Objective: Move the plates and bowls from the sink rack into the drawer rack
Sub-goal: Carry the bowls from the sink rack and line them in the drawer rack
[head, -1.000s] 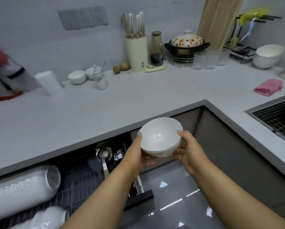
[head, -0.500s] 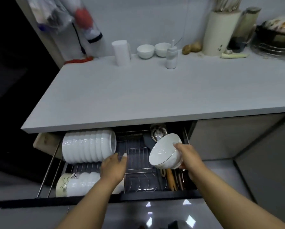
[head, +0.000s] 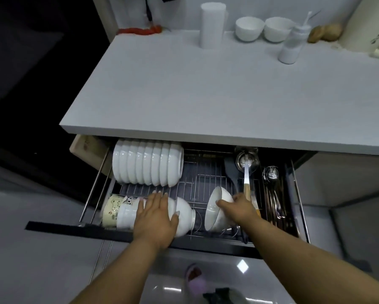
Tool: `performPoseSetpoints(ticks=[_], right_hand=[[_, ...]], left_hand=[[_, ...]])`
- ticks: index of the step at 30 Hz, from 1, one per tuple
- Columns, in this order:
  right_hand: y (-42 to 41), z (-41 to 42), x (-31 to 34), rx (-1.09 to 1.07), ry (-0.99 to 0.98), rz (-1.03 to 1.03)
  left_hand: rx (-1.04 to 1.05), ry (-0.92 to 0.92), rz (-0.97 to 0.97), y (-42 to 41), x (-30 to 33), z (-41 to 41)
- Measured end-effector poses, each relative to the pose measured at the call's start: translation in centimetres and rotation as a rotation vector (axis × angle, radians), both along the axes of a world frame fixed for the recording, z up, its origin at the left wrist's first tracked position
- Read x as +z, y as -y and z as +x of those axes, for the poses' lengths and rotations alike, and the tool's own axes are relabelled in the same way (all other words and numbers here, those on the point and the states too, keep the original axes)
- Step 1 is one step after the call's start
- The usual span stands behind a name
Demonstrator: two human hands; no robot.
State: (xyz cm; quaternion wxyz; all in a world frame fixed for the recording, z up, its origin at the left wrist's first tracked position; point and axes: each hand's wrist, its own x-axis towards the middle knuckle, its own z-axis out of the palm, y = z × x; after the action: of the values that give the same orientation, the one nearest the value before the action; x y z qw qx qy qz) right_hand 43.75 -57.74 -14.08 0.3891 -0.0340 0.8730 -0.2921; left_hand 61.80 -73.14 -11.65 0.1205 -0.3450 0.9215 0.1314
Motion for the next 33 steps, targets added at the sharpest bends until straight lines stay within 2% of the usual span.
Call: performPoseSetpoints(ticks=[10, 33], right_hand=[[3.4, 1.3, -3.6, 0.283, 0.004, 0.263], [4.8, 2.1, -6.7, 0.240, 0.145, 0.229]], left_hand=[[0.001, -0.065, 0.037, 0.3, -0.4, 0.3], [0.023, -0.075, 0.071, 0.4, -0.8, 0.4]])
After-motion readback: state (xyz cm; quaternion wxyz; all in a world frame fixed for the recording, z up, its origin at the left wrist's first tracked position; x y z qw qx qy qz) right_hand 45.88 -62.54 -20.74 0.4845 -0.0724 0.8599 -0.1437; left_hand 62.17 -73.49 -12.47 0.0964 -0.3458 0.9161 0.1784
